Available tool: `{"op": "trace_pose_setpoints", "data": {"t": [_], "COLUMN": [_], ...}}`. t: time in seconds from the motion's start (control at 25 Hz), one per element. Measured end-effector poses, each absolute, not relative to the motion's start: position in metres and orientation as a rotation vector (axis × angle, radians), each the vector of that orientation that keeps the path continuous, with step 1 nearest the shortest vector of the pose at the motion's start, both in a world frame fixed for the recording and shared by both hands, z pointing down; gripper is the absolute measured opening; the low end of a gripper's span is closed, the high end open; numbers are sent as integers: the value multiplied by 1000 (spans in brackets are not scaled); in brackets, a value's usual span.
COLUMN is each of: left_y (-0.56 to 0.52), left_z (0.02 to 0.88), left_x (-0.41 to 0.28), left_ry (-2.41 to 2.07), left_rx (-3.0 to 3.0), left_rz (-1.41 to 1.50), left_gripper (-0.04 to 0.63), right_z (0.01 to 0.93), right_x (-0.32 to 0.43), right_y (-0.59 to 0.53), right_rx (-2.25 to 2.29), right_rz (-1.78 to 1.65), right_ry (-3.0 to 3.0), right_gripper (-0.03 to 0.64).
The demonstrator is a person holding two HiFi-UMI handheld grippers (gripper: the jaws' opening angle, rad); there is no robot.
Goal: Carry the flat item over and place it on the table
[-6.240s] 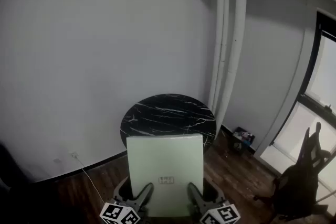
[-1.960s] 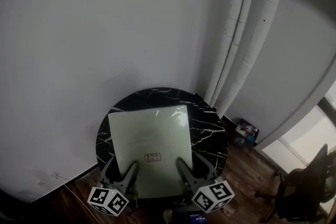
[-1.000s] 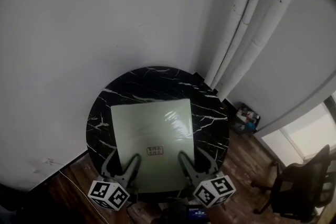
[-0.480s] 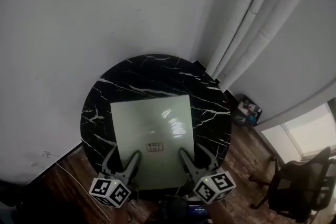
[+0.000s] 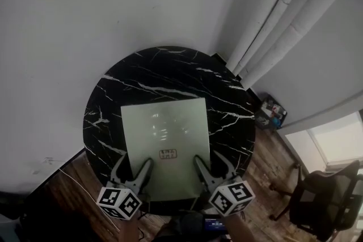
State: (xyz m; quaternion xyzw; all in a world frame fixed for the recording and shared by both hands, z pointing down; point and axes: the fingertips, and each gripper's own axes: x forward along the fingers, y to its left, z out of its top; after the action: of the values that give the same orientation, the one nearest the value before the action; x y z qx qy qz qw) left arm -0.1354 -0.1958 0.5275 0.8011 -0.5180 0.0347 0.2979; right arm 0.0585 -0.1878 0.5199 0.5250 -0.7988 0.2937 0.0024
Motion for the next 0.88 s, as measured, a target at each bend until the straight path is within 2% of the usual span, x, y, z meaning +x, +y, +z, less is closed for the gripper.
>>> {"op": "trace_pose_setpoints", "data": {"t": [0.88], "left_y": [-217], "left_z": [596], "left_x": [-134], "left_ry": [-1368], "left_rx": [2016], "left_rz": [192], "left_gripper": [354], "right_z": [591], "right_x": [61], "right_y": [-213], "right_rx": [1582], "right_rz": [1046], "right_ry": [-2407], "right_gripper": [213]}}
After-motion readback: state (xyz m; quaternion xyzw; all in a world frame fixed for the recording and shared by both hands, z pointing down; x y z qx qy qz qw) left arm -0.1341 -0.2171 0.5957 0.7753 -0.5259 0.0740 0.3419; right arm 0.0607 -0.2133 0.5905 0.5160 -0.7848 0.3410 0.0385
